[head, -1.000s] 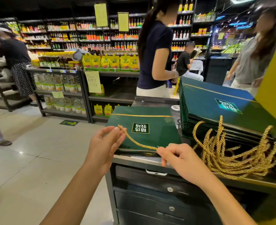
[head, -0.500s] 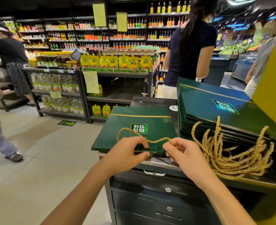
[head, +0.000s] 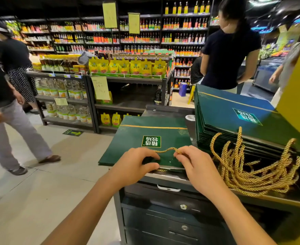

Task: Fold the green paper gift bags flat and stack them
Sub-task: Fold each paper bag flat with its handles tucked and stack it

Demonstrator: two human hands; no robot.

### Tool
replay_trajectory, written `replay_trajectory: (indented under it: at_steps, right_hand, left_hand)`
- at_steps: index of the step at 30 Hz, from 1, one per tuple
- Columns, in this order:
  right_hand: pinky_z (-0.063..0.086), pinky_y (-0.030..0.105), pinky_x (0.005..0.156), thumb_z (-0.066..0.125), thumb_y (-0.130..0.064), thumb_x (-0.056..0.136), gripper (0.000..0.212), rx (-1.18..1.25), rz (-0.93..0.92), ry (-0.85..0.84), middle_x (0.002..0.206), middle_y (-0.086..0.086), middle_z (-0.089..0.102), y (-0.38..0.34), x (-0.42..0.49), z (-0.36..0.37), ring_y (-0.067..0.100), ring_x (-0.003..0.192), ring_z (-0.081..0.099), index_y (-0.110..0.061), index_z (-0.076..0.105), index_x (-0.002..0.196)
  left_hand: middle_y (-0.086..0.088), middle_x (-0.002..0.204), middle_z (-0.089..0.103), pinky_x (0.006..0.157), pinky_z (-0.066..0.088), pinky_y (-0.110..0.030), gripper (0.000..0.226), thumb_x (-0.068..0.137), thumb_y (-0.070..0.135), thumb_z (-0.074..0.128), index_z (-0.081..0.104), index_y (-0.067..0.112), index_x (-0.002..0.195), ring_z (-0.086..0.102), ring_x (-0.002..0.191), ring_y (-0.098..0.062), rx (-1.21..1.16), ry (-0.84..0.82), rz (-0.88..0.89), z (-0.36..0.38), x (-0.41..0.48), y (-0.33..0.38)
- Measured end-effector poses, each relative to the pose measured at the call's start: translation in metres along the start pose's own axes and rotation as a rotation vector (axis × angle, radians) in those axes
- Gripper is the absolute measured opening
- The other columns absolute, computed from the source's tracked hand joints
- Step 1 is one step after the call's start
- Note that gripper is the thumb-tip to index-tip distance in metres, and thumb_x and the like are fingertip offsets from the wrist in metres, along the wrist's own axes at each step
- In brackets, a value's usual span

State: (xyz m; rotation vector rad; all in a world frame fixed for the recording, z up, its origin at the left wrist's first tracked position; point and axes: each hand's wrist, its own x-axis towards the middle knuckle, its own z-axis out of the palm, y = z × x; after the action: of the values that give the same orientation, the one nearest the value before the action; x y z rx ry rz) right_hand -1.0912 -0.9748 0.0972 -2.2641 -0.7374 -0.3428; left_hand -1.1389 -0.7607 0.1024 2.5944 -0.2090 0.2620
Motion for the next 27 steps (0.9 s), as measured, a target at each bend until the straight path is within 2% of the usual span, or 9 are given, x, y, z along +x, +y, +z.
replay_trajectory:
  at_steps: [2,4,6,12,18,21,24,27]
  right_hand:
    - [0.05,0.039,0.085,0.054,-0.022,0.103,0.016,-0.088,-0.01,-0.039,0.094,-0.004,0.066,0.002,0.004,0.003,0.013,0.09,0.06,-0.019,0.069,0.102]
    - [0.05,0.041,0.085,0.053,-0.025,0.104,0.015,-0.148,-0.024,-0.071,0.096,-0.005,0.064,0.003,0.007,0.004,0.015,0.091,0.06,-0.022,0.068,0.105]
    - [0.05,0.041,0.088,0.052,-0.028,0.104,0.016,-0.193,-0.033,-0.116,0.1,-0.006,0.062,0.001,0.008,0.005,0.015,0.095,0.058,-0.024,0.067,0.11]
    - [0.05,0.041,0.087,0.048,-0.034,0.105,0.018,-0.265,-0.043,-0.193,0.102,-0.011,0.058,-0.005,0.01,0.002,0.013,0.1,0.052,-0.029,0.064,0.114]
    - [0.05,0.041,0.086,0.047,-0.034,0.106,0.02,-0.315,-0.042,-0.255,0.104,-0.007,0.055,-0.011,0.013,0.0,0.015,0.102,0.05,-0.028,0.064,0.112]
    - [0.051,0.04,0.085,0.057,-0.032,0.102,0.017,-0.258,0.001,-0.215,0.097,-0.006,0.062,-0.011,0.017,0.0,0.016,0.096,0.057,-0.025,0.072,0.106]
    - [0.051,0.032,0.082,0.071,-0.031,0.093,0.012,-0.154,0.073,-0.121,0.088,-0.009,0.069,-0.011,0.02,-0.001,0.009,0.082,0.059,-0.024,0.075,0.102]
    - [0.05,0.029,0.082,0.071,-0.031,0.093,0.011,-0.11,0.107,-0.099,0.087,-0.011,0.071,-0.009,0.019,0.002,0.006,0.082,0.06,-0.025,0.076,0.1]
  left_hand:
    - [0.013,0.124,0.068,0.098,0.048,-0.024,0.031,0.096,0.035,0.066,0.069,0.028,0.126,0.06,0.112,-0.004,0.007,-0.004,0.014,0.0,-0.003,-0.001]
    - [0.014,0.123,0.068,0.094,0.045,-0.016,0.03,0.097,0.034,0.065,0.069,0.027,0.126,0.059,0.111,-0.003,0.014,0.006,0.03,0.0,-0.006,-0.001]
    - [0.013,0.12,0.069,0.091,0.045,-0.014,0.028,0.098,0.033,0.063,0.07,0.026,0.124,0.059,0.108,-0.003,0.015,0.023,0.043,0.002,-0.008,0.0]
    - [0.013,0.112,0.069,0.091,0.051,-0.026,0.022,0.103,0.033,0.056,0.07,0.028,0.119,0.06,0.101,-0.005,0.043,0.059,0.052,0.006,-0.009,0.0]
    - [0.012,0.112,0.071,0.089,0.052,-0.036,0.024,0.105,0.036,0.05,0.068,0.031,0.119,0.064,0.102,-0.011,0.121,0.095,0.057,0.01,-0.008,0.0]
    - [0.011,0.112,0.072,0.087,0.053,-0.039,0.025,0.106,0.039,0.048,0.068,0.032,0.119,0.066,0.102,-0.013,0.158,0.121,0.056,0.012,-0.008,-0.001]
    - [0.012,0.111,0.072,0.087,0.052,-0.038,0.026,0.106,0.04,0.046,0.067,0.033,0.119,0.065,0.102,-0.012,0.184,0.144,0.061,0.012,-0.008,-0.001]
    - [0.012,0.111,0.072,0.087,0.051,-0.036,0.028,0.107,0.041,0.044,0.067,0.034,0.119,0.065,0.103,-0.011,0.208,0.15,0.061,0.012,-0.007,-0.002]
